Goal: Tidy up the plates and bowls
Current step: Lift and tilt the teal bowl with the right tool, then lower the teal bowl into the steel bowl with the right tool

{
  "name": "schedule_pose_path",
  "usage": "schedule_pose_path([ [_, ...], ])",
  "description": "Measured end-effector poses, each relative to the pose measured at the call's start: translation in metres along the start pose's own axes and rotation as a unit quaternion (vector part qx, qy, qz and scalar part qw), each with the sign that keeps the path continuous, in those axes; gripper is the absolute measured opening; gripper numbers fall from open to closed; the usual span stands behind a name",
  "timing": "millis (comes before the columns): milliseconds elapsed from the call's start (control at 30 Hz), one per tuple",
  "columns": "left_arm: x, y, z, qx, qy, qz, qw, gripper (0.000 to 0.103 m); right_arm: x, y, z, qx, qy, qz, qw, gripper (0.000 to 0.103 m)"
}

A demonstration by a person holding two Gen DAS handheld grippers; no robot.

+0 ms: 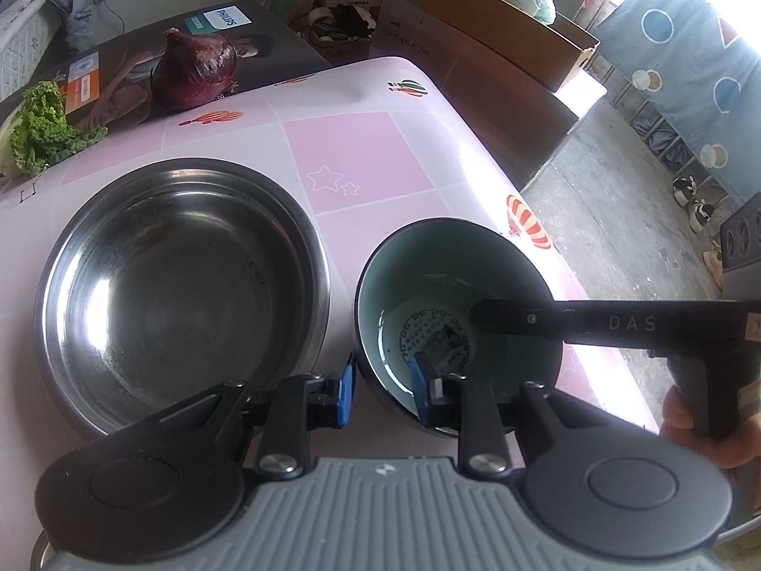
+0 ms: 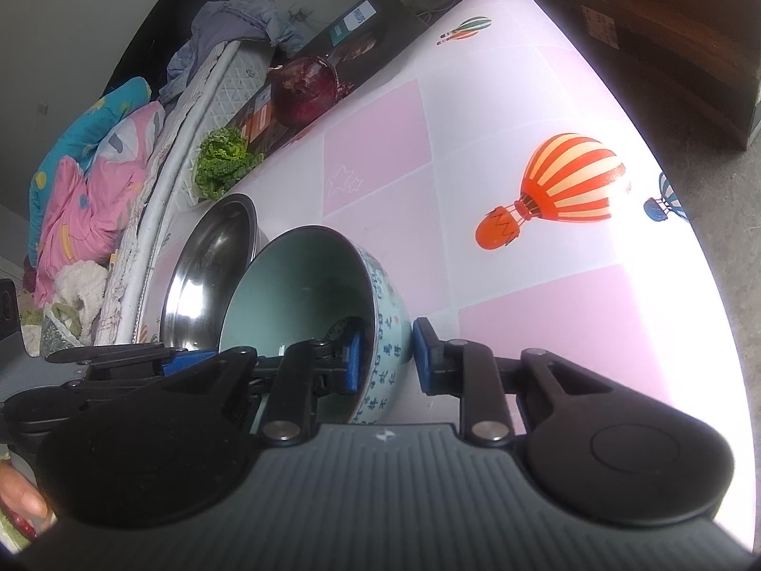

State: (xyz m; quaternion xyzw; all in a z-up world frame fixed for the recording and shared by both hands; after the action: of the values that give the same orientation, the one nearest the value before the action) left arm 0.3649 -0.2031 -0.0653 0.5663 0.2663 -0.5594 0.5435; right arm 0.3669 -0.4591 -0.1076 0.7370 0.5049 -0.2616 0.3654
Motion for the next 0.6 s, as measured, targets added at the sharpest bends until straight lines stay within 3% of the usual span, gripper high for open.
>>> schedule_pose_path([
  [600,-0.032,-0.004,-0.003,0.0,-0.014,0.031,0.9994,0.025,-0.034,0.002,-0.024,-0.019,-0.003,0.026,0.999,0.021],
])
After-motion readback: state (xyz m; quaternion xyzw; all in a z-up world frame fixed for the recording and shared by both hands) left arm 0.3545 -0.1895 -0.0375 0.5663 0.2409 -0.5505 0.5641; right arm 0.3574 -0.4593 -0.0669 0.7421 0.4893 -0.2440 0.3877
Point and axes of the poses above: each gripper's, at about its wrist camera, not at the fingertips, and x roughly the way its jaws point, z to its right, y to its top, the point moved 1 cm from there along x, roughly the way its jaws point, and after that the axes turned 6 degrees about -z, right-handed, at the moved point
